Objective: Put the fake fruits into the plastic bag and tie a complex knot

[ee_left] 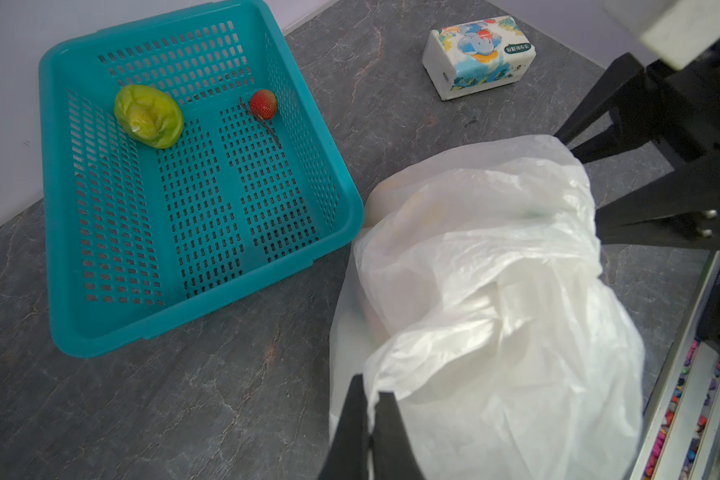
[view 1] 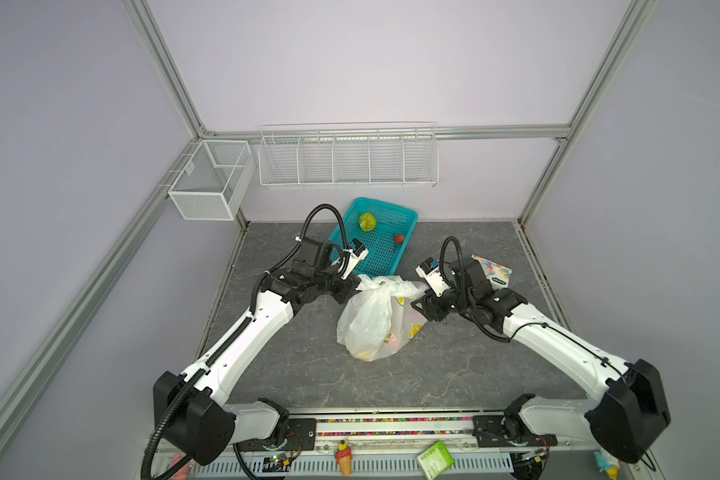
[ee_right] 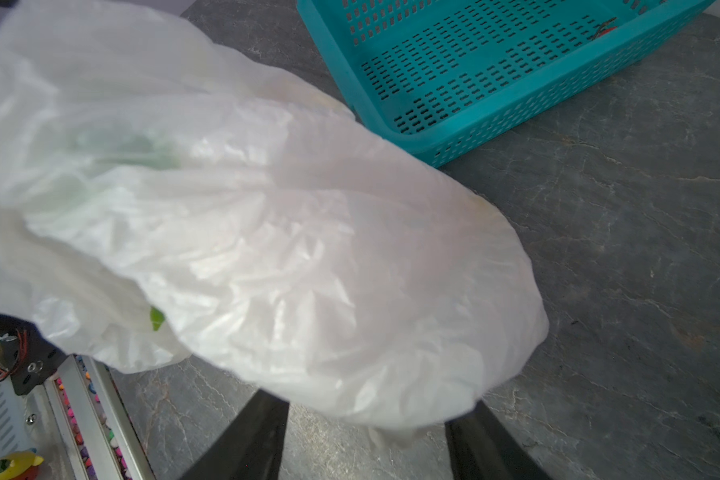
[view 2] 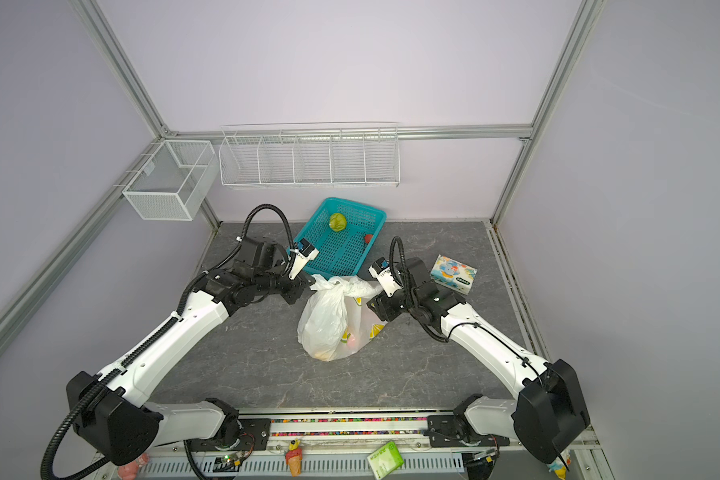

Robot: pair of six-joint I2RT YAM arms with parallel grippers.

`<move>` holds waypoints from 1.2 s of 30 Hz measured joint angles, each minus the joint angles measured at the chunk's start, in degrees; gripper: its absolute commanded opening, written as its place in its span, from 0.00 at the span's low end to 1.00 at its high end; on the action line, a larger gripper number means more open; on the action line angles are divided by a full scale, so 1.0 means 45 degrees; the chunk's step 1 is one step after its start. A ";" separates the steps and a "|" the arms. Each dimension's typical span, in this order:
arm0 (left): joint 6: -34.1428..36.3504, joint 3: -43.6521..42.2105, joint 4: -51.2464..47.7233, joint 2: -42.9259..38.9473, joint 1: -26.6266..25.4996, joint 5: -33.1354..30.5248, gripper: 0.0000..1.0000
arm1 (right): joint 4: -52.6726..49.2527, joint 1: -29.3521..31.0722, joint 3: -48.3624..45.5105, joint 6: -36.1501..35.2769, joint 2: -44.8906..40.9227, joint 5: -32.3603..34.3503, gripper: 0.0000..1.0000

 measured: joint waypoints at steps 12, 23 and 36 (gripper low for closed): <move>-0.0981 -0.0015 0.0185 -0.0223 -0.0015 -0.1768 0.00 | 0.0214 0.0000 0.0024 0.0282 0.0204 -0.0092 0.07; -0.1851 -0.1302 0.0253 -0.0597 -0.0413 -0.4726 0.00 | -0.0534 -0.0121 -0.1098 0.1681 -0.0835 0.1137 0.07; -0.1851 -0.1583 0.0277 0.0398 -0.0656 -0.7014 0.00 | 0.0325 -0.1428 -0.2589 0.3060 -0.0850 0.0311 0.06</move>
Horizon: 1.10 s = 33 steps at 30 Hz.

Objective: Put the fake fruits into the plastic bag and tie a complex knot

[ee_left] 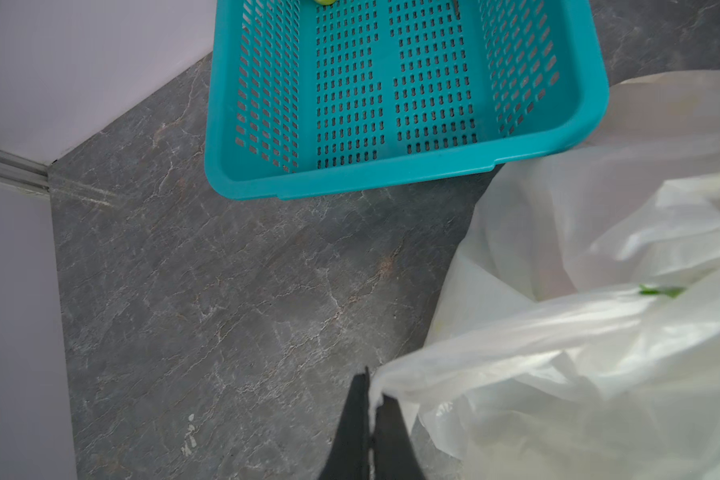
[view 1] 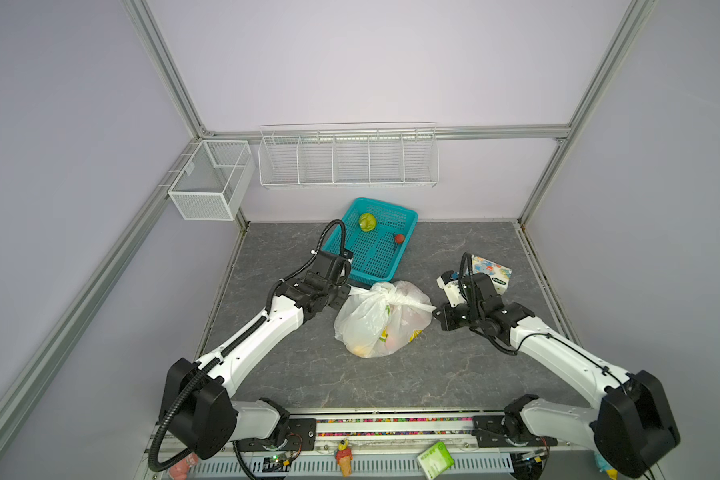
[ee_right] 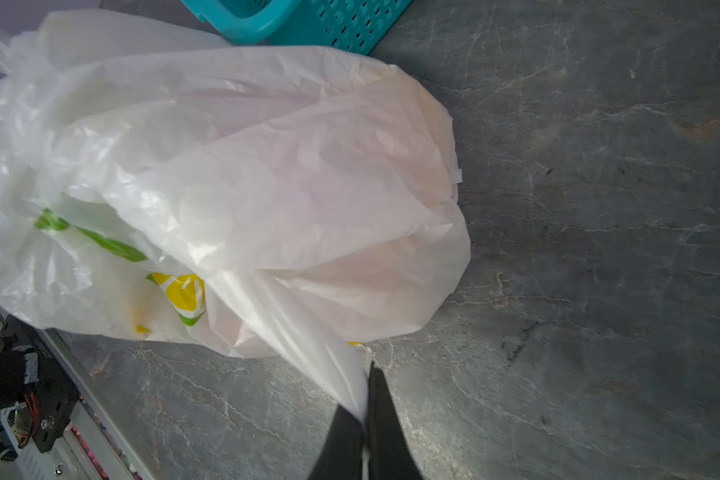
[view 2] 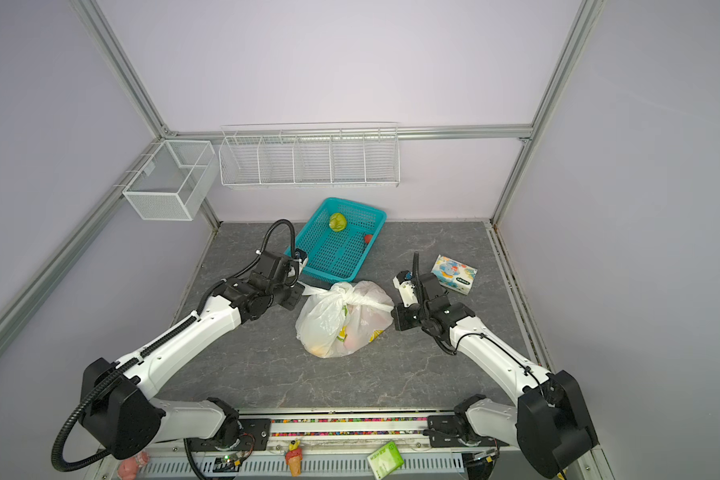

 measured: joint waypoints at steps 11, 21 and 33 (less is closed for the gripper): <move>-0.0194 -0.0170 -0.0126 0.0175 -0.0058 -0.0583 0.00 | 0.0617 -0.0233 -0.0092 0.0301 0.0593 -0.0146 0.10; -0.1462 -0.0019 -0.0466 -0.1875 0.0486 0.1685 0.74 | -0.1511 -0.0214 0.0476 -0.0398 -0.1632 0.0121 0.81; -0.3968 -0.3789 0.5027 -0.6946 0.0733 -0.1214 1.00 | -0.0665 -0.0996 0.0971 -0.0889 -0.2973 0.5974 0.89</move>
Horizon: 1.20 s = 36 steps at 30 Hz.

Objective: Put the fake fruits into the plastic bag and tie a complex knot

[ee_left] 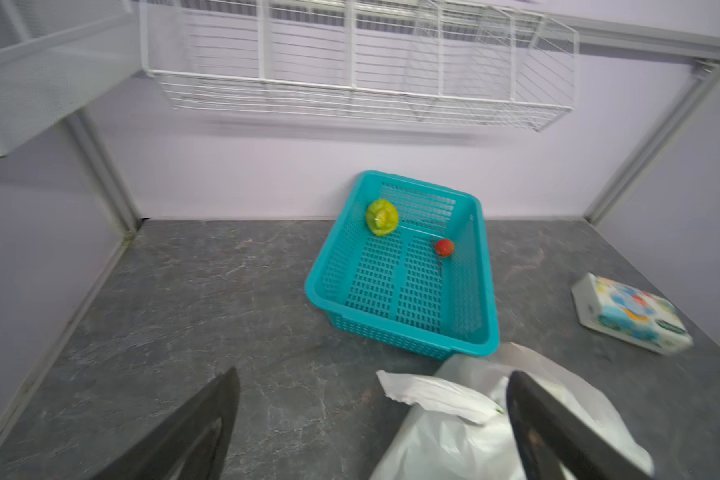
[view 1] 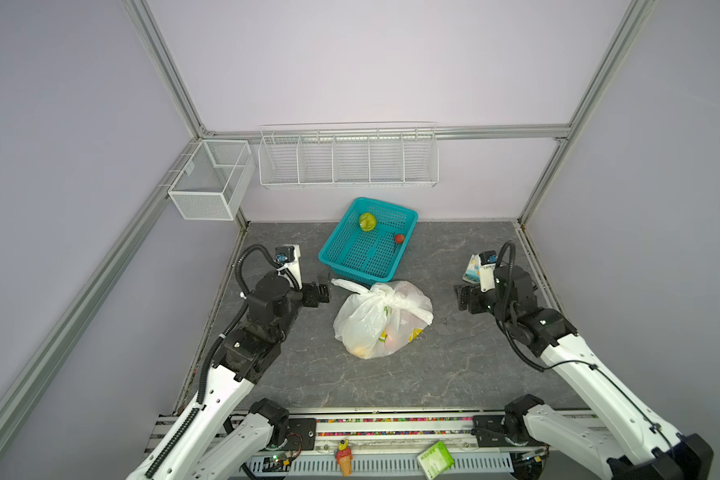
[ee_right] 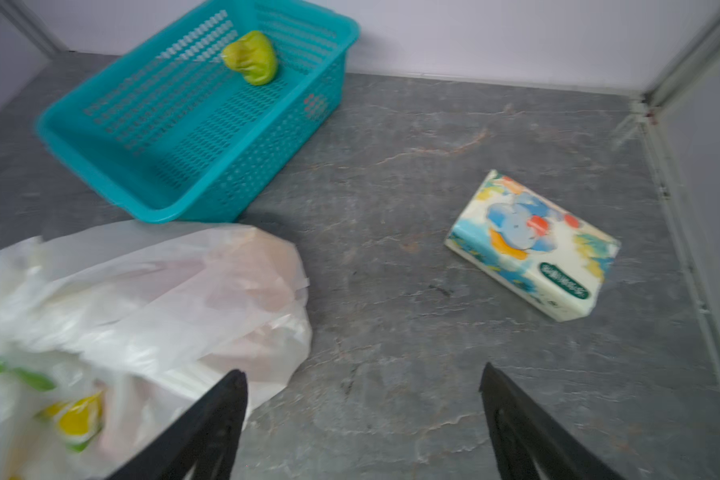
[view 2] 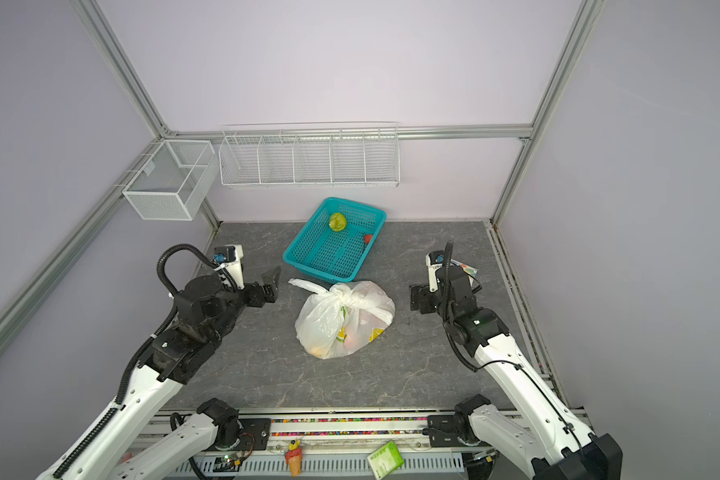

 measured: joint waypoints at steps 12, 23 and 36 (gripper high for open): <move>0.1637 -0.4711 0.8422 0.5926 0.4172 -0.2696 0.99 | 0.7873 -0.2560 -0.4376 -0.0967 0.4352 0.2793 0.89; 0.2399 -0.4673 1.1740 0.8922 0.4804 -0.1137 0.99 | 1.3959 -0.3677 -0.5459 -0.2424 0.6144 0.1311 0.89; 0.2152 -0.4949 1.3663 0.9544 0.5663 0.0335 0.99 | 1.6228 -0.4172 -0.6023 -0.2375 0.7023 0.0389 0.89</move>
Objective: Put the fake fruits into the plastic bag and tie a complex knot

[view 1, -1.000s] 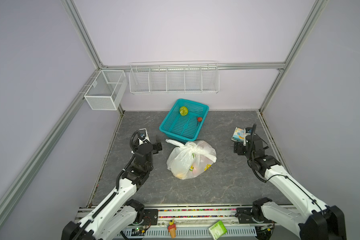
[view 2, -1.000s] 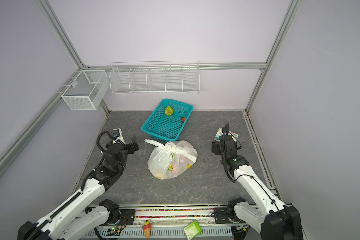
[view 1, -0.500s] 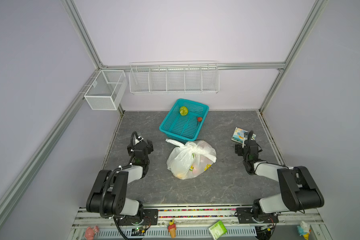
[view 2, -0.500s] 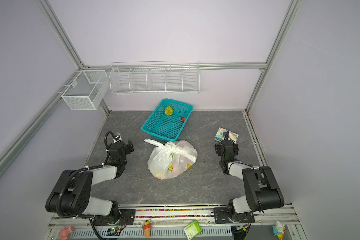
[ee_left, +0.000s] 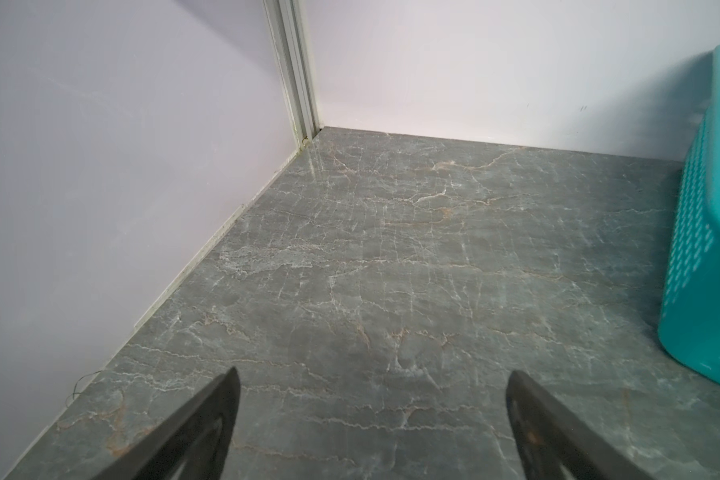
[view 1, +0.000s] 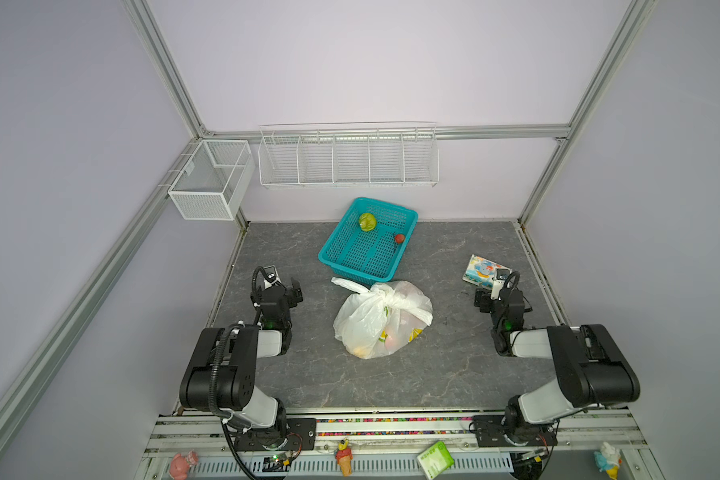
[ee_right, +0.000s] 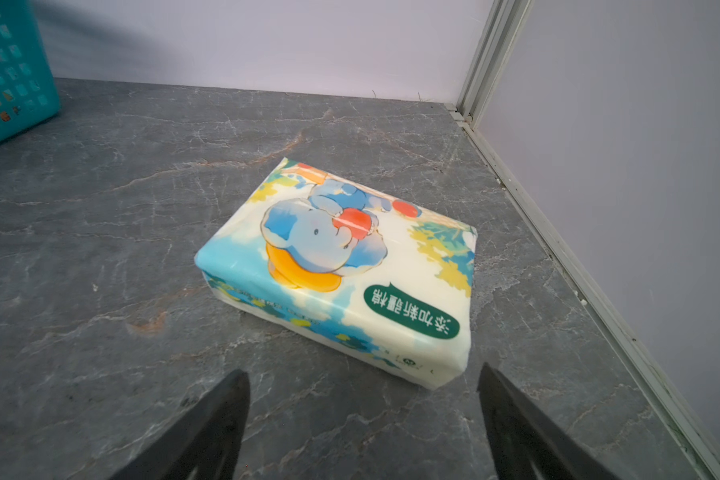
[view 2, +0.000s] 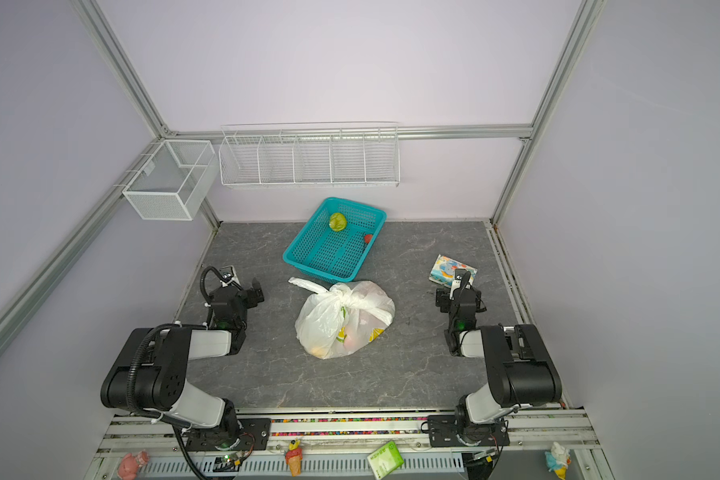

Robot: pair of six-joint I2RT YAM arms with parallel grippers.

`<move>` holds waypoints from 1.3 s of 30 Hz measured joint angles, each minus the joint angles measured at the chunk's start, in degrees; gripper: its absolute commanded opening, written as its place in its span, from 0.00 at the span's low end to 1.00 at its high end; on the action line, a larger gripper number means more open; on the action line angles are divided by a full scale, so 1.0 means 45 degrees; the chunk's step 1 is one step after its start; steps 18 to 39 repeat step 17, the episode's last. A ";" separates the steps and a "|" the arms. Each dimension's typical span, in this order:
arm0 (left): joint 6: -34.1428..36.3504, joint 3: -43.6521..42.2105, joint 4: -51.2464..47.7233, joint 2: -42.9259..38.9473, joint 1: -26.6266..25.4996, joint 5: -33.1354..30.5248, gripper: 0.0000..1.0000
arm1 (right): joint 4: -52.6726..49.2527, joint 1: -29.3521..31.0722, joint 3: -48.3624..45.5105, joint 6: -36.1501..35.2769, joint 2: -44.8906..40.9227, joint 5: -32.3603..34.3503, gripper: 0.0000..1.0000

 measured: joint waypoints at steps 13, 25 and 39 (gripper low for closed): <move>0.0000 -0.0005 0.0374 0.0000 0.0000 0.0087 0.99 | 0.0078 0.0000 0.0000 0.0000 0.0000 -0.0092 0.89; 0.0000 -0.0005 0.0379 0.0000 0.0000 0.0141 0.99 | 0.0078 -0.0024 0.0000 0.0000 0.0000 -0.0180 0.89; 0.0000 -0.0005 0.0379 0.0000 0.0000 0.0141 0.99 | 0.0078 -0.0024 0.0000 0.0000 0.0000 -0.0180 0.89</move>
